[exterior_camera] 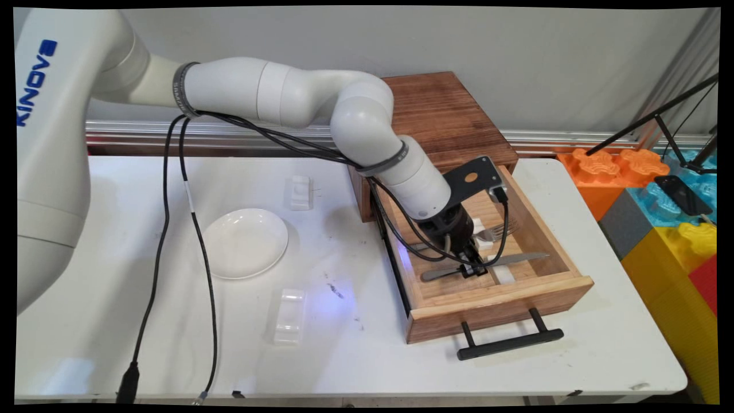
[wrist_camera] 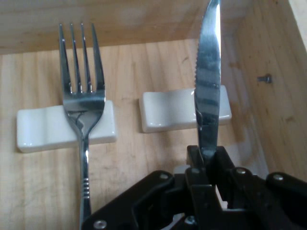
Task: Place the picked object into the drawer
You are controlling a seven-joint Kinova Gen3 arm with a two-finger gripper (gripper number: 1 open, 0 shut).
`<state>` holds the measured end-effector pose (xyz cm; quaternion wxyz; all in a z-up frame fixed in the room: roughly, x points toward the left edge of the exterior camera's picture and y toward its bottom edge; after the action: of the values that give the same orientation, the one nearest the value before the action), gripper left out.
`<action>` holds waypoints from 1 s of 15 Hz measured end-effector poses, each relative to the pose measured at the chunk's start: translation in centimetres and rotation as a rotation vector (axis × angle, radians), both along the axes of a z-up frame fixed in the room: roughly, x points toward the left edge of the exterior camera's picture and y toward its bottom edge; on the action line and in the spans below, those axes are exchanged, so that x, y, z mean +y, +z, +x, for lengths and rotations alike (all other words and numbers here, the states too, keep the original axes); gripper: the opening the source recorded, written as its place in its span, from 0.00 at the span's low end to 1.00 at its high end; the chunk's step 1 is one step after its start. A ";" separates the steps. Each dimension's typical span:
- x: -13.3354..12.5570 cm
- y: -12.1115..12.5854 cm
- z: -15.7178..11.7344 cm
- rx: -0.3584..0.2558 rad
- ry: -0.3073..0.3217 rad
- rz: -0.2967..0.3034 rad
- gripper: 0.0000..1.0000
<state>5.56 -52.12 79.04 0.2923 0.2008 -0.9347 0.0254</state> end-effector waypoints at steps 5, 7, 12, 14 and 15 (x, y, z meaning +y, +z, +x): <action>0.5 0.4 0.8 -0.009 0.003 0.013 0.00; 0.7 0.3 0.8 -0.005 0.012 0.023 0.00; 0.8 0.2 0.8 0.008 0.039 0.037 0.00; 0.8 0.0 0.8 0.010 0.049 0.041 0.00; 0.8 0.0 0.8 0.011 0.053 0.044 0.00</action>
<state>6.36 -51.34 79.02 0.2922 0.2321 -0.9277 0.0113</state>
